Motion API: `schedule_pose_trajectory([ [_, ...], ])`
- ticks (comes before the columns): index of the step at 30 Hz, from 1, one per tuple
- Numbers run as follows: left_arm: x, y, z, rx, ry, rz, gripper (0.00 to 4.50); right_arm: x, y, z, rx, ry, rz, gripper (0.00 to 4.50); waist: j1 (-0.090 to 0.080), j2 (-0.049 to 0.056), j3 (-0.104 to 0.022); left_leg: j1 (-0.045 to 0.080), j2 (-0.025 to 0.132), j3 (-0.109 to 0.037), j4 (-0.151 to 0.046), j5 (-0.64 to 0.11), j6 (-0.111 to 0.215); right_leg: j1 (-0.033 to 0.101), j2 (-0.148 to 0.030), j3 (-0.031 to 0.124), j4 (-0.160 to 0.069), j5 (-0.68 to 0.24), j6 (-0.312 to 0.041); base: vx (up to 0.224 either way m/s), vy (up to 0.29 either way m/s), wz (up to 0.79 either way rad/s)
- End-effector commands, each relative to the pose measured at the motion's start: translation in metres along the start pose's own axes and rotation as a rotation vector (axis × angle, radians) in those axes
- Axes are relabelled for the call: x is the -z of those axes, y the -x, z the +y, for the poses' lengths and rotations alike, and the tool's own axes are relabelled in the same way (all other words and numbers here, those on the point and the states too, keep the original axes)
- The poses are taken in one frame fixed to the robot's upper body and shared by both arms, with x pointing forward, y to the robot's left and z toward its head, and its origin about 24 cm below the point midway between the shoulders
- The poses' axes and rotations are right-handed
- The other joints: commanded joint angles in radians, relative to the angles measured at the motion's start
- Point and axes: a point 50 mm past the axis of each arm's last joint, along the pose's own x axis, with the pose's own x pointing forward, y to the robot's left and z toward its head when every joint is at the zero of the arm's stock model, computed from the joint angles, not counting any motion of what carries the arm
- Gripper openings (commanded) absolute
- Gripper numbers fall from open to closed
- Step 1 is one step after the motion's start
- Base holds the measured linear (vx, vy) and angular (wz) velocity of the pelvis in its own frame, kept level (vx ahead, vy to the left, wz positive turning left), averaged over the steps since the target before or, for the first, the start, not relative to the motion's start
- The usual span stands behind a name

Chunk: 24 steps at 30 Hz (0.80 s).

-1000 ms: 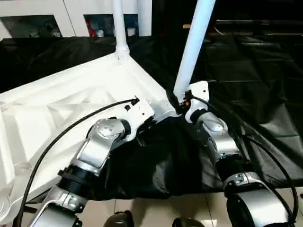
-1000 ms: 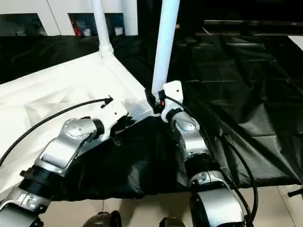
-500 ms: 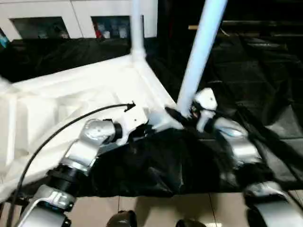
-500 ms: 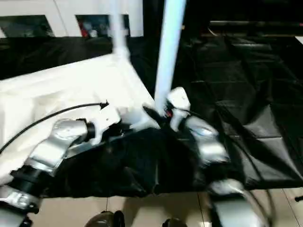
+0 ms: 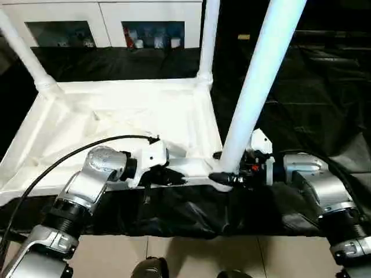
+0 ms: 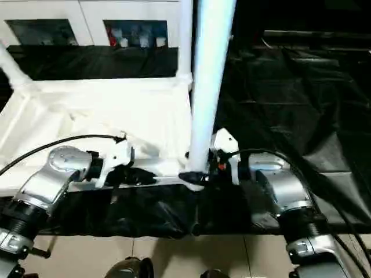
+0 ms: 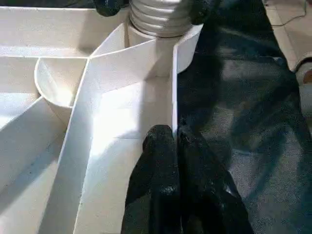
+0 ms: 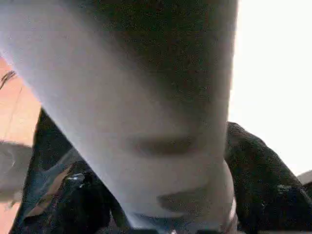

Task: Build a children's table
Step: Rotate leg to tighten

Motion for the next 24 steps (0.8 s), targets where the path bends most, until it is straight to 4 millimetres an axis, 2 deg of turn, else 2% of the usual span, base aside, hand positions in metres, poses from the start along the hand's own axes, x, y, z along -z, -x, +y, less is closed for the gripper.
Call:
schedule_pose_trajectory([
  [1, -0.011, -0.002, 0.006, -0.012, -0.037, -0.04, 0.0, 0.014, -0.016, 0.018, -0.132, -0.043, 0.045, 2.81, -0.002, -0.012, -0.069, 0.032, 0.102, -0.043, -0.067, -0.117, 0.111, 0.03, -0.097, 0.05, -0.063, -0.004, -0.295, 0.0, 0.0, 0.0],
  [6, -0.009, -0.002, 0.007, -0.028, -0.022, -0.043, 0.0, 0.016, -0.02, 0.022, -0.139, -0.064, 0.04, 2.75, 0.002, -0.011, -0.067, 0.033, 0.104, -0.044, -0.07, -0.128, 0.106, 0.028, -0.097, 0.05, -0.064, -0.021, -0.29, 0.0, 0.0, 0.0],
  [7, -0.009, -0.003, 0.007, -0.042, -0.013, -0.056, 0.0, 0.016, -0.022, 0.022, -0.124, -0.077, 0.025, 2.75, 0.003, -0.006, -0.065, 0.034, 0.104, -0.045, -0.07, -0.138, 0.099, 0.027, -0.098, 0.05, -0.066, -0.034, -0.291, 0.0, 0.0, 0.0],
  [10, -0.013, -0.007, 0.01, -0.092, 0.011, -0.087, 0.0, 0.017, -0.024, 0.021, -0.066, -0.107, -0.02, 2.75, 0.003, -0.005, -0.064, 0.034, 0.105, -0.046, -0.074, -0.157, 0.085, 0.028, -0.098, 0.051, -0.069, -0.055, -0.29, 0.0, 0.0, 0.0],
  [11, -0.015, -0.009, 0.012, -0.115, 0.012, -0.102, 0.0, 0.017, -0.025, 0.02, -0.036, -0.113, -0.04, 2.75, 0.003, -0.003, -0.062, 0.035, 0.106, -0.046, -0.078, -0.187, 0.067, 0.026, -0.099, 0.052, -0.072, -0.085, -0.291, 0.0, 0.0, 0.0],
  [13, -0.018, -0.013, 0.017, -0.181, 0.025, -0.116, 0.0, 0.018, -0.026, 0.016, 0.046, -0.127, -0.072, 2.75, 0.002, -0.006, -0.06, 0.038, 0.106, -0.048, -0.081, -0.211, 0.047, 0.025, -0.103, 0.055, -0.078, -0.12, -0.287, 0.0, 0.0, 0.0],
  [14, -0.02, -0.019, 0.02, -0.257, 0.032, -0.122, 0.0, 0.022, -0.028, 0.011, 0.141, -0.15, -0.105, 2.75, 0.002, -0.006, -0.059, 0.037, 0.105, -0.049, -0.082, -0.223, 0.041, 0.025, -0.104, 0.055, -0.081, -0.14, -0.284, 0.0, 0.0, 0.0],
  [15, -0.02, -0.022, 0.022, -0.3, 0.034, -0.112, 0.0, 0.024, -0.029, 0.008, 0.203, -0.168, -0.121, 2.75, -0.003, -0.012, -0.059, 0.037, 0.106, -0.05, -0.084, -0.233, 0.028, 0.025, -0.107, 0.057, -0.084, -0.167, -0.277, 0.0, 0.0, 0.0],
  [16, -0.021, -0.024, 0.024, -0.337, 0.034, -0.107, 0.0, 0.025, -0.031, 0.004, 0.262, -0.184, -0.136, 2.75, -0.003, -0.012, -0.058, 0.037, 0.106, -0.052, -0.085, -0.239, 0.017, 0.025, -0.109, 0.056, -0.086, -0.194, -0.268, 0.0, 0.0, 0.0],
  [19, -0.022, -0.028, 0.025, -0.377, 0.047, -0.107, 0.0, 0.027, -0.033, -0.001, 0.345, -0.205, -0.153, 2.75, -0.008, -0.01, -0.058, 0.038, 0.103, -0.052, -0.087, -0.241, 0.013, 0.023, -0.105, 0.057, -0.089, -0.2, -0.251, 0.0, 0.0, 0.0],
  [20, -0.026, -0.034, 0.026, -0.424, 0.072, -0.12, 0.0, 0.029, -0.037, -0.01, 0.476, -0.25, -0.183, 2.74, -0.009, -0.009, -0.058, 0.036, 0.103, -0.052, -0.086, -0.239, 0.014, 0.024, -0.105, 0.057, -0.088, -0.194, -0.25, 0.0, 0.0, 0.0],
  [21, -0.029, -0.038, 0.026, -0.456, 0.08, -0.124, 0.0, 0.03, -0.04, -0.016, 0.564, -0.288, -0.205, 2.74, -0.017, -0.008, -0.056, 0.036, 0.104, -0.052, -0.088, -0.24, 0.007, 0.019, -0.108, 0.058, -0.086, -0.191, -0.261, 0.0, 0.0, 0.0],
  [22, -0.033, -0.042, 0.027, -0.498, 0.078, -0.125, 0.0, 0.031, -0.044, -0.023, 0.658, -0.332, -0.223, 2.74, -0.021, -0.009, -0.056, 0.035, 0.103, -0.052, -0.089, -0.242, 0.004, 0.021, -0.107, 0.057, -0.087, -0.194, -0.263, 0.0, 0.0, 0.0],
  [23, -0.036, -0.047, 0.027, -0.532, 0.077, -0.124, 0.0, 0.031, -0.049, -0.028, 0.754, -0.383, -0.241, 2.74, -0.025, 0.001, -0.055, 0.034, 0.104, -0.054, -0.089, -0.243, -0.004, 0.02, -0.106, 0.057, -0.088, -0.189, -0.259, 0.0, 0.0, 0.0],
  [24, -0.036, -0.047, 0.027, -0.532, 0.077, -0.124, 0.0, 0.031, -0.049, -0.028, 0.754, -0.383, -0.241, 2.74, -0.027, -0.002, -0.057, 0.035, 0.102, -0.054, -0.09, -0.239, -0.002, 0.023, -0.101, 0.055, -0.087, -0.167, -0.254, 0.0, 0.0, 0.0],
])
